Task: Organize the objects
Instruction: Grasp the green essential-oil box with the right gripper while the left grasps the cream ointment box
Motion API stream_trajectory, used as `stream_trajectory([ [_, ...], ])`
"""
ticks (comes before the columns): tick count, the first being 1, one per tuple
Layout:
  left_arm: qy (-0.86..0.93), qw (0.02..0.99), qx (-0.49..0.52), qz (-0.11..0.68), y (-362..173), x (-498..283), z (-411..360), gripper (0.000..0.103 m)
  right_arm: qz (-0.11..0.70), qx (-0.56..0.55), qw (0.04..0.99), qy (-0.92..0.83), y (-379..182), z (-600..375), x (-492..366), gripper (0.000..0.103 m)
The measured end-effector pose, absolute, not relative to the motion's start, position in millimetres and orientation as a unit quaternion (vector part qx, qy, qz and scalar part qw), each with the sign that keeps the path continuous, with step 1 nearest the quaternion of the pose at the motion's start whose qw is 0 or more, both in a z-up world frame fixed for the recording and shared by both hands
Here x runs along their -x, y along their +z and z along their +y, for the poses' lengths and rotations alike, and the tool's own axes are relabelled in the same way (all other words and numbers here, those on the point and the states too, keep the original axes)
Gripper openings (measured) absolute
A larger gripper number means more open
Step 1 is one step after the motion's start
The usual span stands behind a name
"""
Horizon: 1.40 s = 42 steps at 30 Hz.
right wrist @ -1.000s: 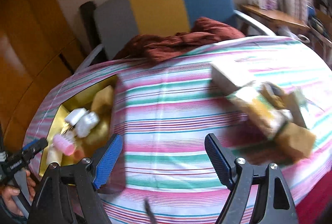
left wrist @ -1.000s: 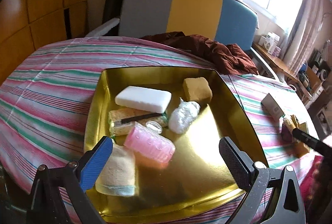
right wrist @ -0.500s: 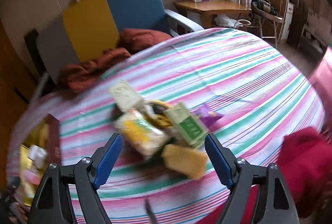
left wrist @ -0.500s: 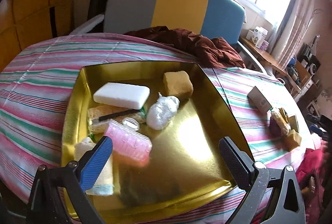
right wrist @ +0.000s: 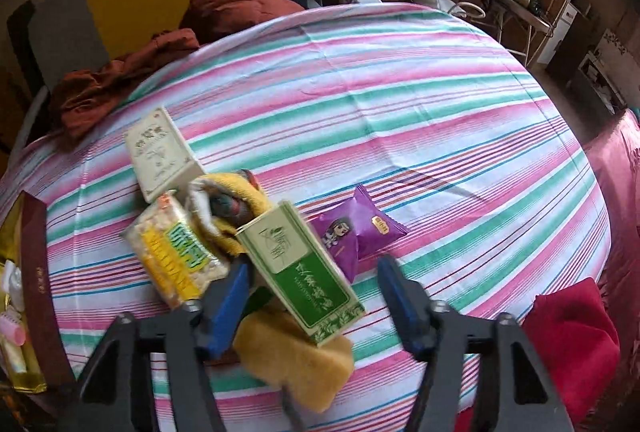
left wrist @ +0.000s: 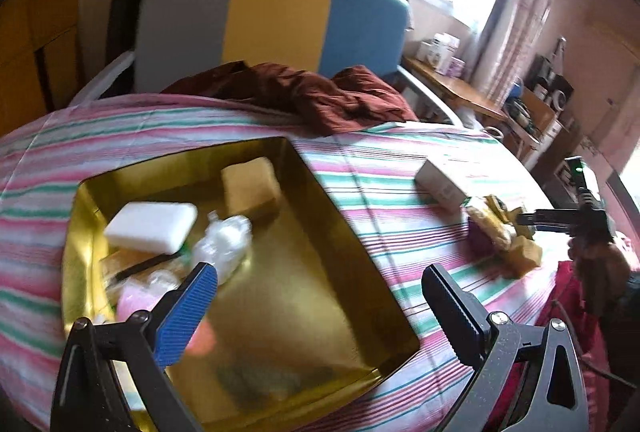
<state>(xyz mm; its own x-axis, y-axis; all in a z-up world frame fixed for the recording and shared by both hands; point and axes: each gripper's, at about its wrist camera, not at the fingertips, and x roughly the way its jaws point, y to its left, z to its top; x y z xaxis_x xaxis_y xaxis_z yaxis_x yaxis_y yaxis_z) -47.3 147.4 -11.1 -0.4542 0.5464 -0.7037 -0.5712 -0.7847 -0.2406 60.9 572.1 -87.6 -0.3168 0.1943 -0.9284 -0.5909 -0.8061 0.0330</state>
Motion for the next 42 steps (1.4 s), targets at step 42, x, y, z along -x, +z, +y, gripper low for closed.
stream_trajectory([
  [42, 0.75, 0.298, 0.59, 0.038, -88, 146, 496, 0.103, 0.357, 0.407, 0.119, 0.832, -81, 597, -92, 0.03],
])
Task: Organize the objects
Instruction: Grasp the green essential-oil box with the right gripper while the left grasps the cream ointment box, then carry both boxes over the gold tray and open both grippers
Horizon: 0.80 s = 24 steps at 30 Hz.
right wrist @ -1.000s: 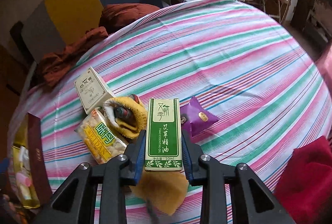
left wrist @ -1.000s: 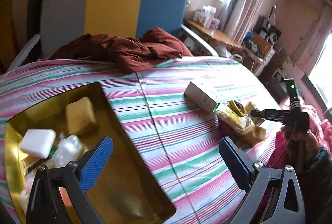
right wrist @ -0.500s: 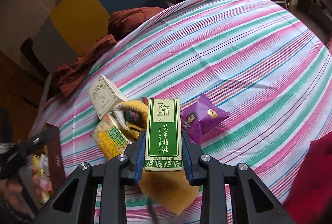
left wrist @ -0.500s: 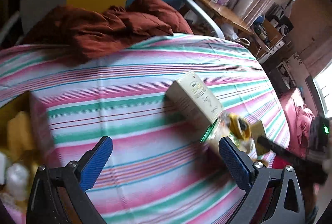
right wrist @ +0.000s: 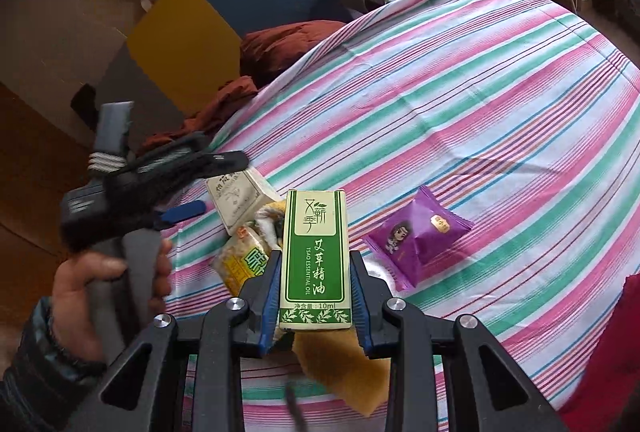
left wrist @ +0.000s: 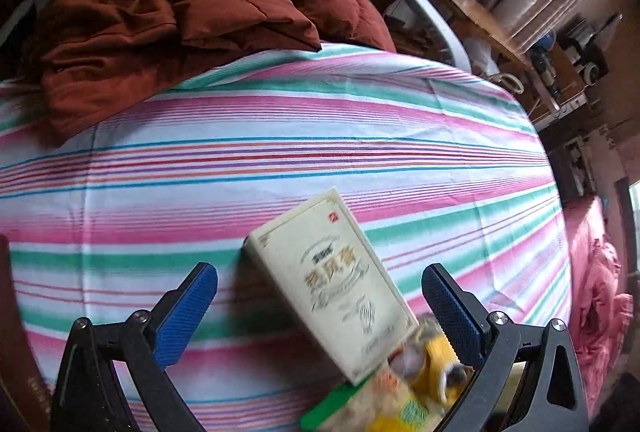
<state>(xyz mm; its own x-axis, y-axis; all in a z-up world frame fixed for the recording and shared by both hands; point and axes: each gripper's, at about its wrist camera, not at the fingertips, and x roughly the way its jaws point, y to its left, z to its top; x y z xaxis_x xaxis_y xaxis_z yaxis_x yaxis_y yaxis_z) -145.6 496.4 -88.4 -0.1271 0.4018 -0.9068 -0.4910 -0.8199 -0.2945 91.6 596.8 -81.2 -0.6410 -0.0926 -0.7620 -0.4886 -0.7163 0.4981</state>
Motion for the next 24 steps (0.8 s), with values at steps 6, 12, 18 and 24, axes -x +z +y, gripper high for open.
stream_trajectory([
  [6, 0.723, 0.291, 0.625, 0.054, -118, 151, 503, 0.103, 0.359, 0.403, 0.116, 0.834, -81, 597, -92, 0.03],
  [12, 0.718, 0.328, 0.607, 0.094, -113, 153, 485, 0.09, 0.359, 0.405, 0.117, 0.833, -82, 598, -92, 0.03],
  [18, 0.727, 0.358, 0.564, 0.162, -106, 150, 451, 0.053, 0.356, 0.411, 0.124, 0.83, -84, 598, -91, 0.03],
  [24, 0.746, 0.366, 0.515, 0.21, -106, 115, 421, 0.053, 0.353, 0.411, 0.12, 0.832, -83, 596, -93, 0.03],
])
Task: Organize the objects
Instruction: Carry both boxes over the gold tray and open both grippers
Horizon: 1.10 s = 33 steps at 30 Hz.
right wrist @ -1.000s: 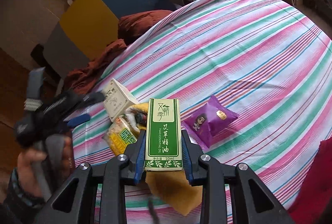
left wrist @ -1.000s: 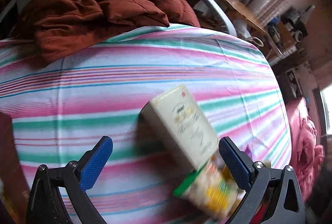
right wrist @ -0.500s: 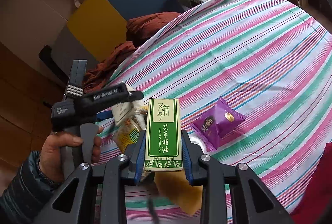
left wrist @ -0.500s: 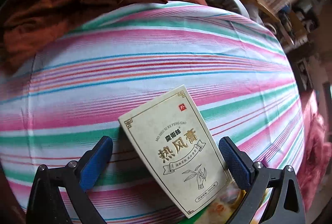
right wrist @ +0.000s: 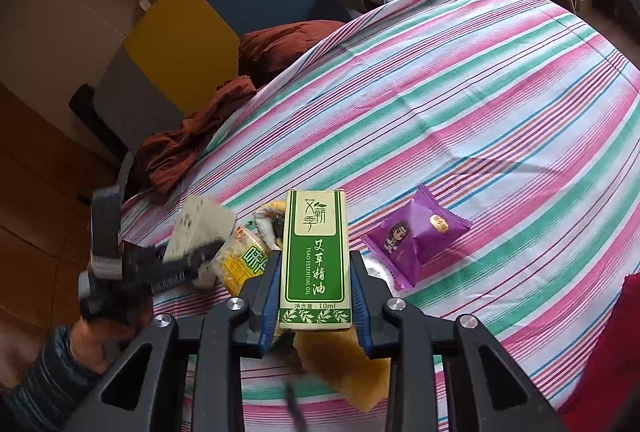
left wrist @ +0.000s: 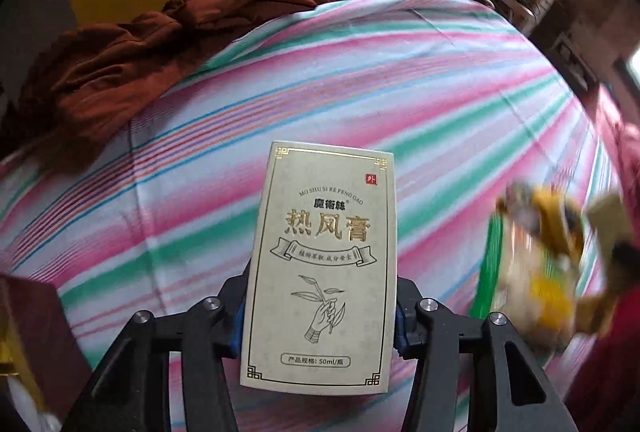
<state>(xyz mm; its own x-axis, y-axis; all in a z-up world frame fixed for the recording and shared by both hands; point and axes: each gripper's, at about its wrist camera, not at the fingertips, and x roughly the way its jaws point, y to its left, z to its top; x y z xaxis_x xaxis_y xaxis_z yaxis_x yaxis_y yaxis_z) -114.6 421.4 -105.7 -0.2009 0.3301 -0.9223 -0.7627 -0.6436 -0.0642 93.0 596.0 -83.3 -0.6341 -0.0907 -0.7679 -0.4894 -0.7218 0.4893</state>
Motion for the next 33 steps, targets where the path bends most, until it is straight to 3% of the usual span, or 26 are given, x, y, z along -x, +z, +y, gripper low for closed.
stream_trajectory([
  [11, 0.767, 0.371, 0.489, 0.187, -99, 72, 381, 0.052, 0.345, 0.416, 0.117, 0.833, -83, 593, -91, 0.03],
  [26, 0.841, 0.354, 0.394, 0.113, -15, 39, 278, 0.052, 0.328, 0.417, 0.146, 0.835, -81, 591, -92, 0.03],
  [33, 0.882, 0.308, 0.344, 0.099, 6, 34, 218, 0.052, 0.271, 0.428, 0.172, 0.845, -71, 576, -87, 0.03],
])
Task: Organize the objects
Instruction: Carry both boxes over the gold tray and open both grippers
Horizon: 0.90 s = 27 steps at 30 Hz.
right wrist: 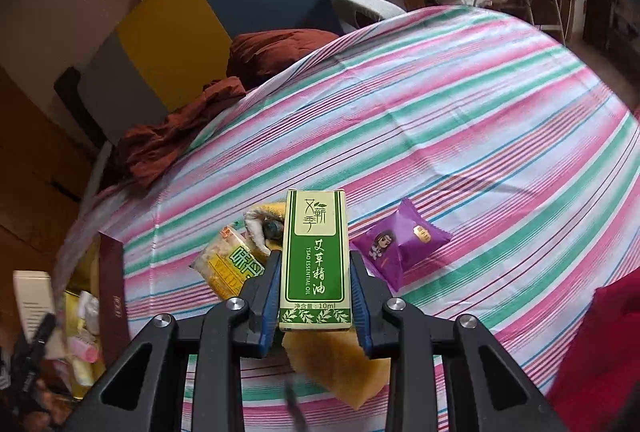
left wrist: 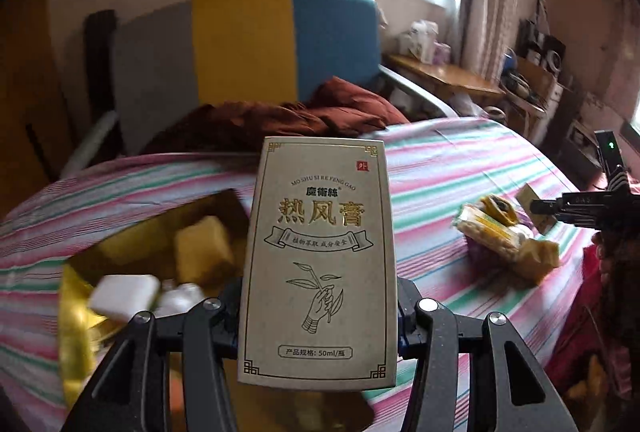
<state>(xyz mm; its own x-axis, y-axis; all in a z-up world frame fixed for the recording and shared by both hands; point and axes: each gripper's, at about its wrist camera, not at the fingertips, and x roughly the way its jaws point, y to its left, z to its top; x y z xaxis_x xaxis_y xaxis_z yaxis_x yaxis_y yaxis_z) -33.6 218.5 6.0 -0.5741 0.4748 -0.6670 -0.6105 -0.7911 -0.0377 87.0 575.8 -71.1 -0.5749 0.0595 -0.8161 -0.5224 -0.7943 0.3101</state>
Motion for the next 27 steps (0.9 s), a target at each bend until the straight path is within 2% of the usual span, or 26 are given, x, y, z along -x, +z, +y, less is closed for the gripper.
stream_trajectory([
  [6, 0.893, 0.281, 0.344, 0.081, 4, 35, 180, 0.053, 0.221, 0.435, 0.183, 0.854, -63, 554, -82, 0.03],
  [14, 0.899, 0.255, 0.35, 0.064, -4, 34, 144, 0.053, 0.182, 0.436, 0.152, 0.868, -52, 504, -68, 0.03],
  [27, 0.901, 0.23, 0.367, 0.039, -20, 35, 105, 0.053, 0.155, 0.433, 0.001, 0.888, -35, 372, -26, 0.03],
])
